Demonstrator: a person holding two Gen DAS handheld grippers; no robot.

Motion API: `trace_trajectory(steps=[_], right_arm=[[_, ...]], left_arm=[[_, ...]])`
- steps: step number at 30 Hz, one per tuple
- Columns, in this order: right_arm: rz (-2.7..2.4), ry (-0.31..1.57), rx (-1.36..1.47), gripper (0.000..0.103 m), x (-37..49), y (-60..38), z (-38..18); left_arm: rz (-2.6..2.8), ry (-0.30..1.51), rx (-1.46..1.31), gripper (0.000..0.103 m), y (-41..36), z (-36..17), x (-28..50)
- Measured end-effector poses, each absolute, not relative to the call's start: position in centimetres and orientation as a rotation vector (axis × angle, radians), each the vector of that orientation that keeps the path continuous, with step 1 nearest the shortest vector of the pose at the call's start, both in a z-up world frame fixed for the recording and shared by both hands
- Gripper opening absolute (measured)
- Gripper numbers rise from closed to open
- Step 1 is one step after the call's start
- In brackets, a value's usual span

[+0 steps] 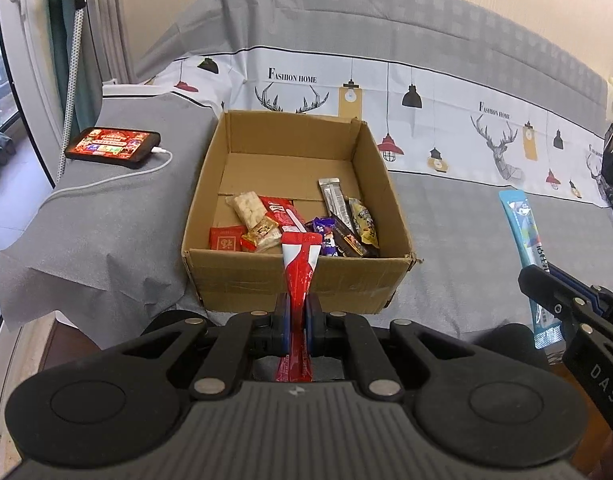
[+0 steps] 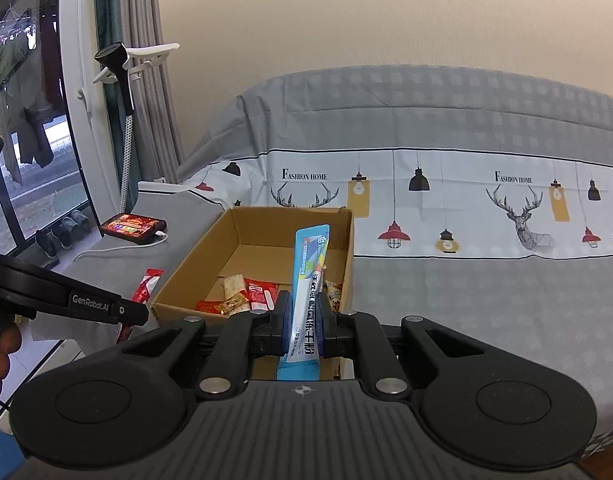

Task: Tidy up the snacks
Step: 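Carry the red stick and blue stick over the box with both tools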

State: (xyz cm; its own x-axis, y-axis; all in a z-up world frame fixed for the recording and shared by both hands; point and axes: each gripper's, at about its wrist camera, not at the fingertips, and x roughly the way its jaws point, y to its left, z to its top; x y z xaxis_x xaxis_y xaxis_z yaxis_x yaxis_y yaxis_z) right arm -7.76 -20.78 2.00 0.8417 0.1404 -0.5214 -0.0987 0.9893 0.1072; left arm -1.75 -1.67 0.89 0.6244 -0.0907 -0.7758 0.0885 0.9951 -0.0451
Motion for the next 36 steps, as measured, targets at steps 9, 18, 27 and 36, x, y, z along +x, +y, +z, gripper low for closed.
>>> trace_trajectory(steps=[9, 18, 27, 36], right_arm=[[0.121, 0.589, 0.08, 0.013, -7.0, -20.6, 1.4], [0.113, 0.641, 0.077, 0.013, -4.3, -20.5, 0.4], [0.12, 0.698, 0.108, 0.013, 0.5, -20.5, -0.8], [0.157, 0.743, 0.146, 0.013, 7.7, -19.7, -2.6]], left_arm=[[-0.101, 0.902, -0.008, 0.007, -1.6, 0.5, -1.1], [-0.11, 0.951, -0.006, 0.008, -1.5, -0.9, 1.2], [-0.103, 0.986, -0.013, 0.008, -0.6, -1.7, 6.1], [-0.072, 1.003, -0.01, 0.008, 0.2, -2.3, 13.7]])
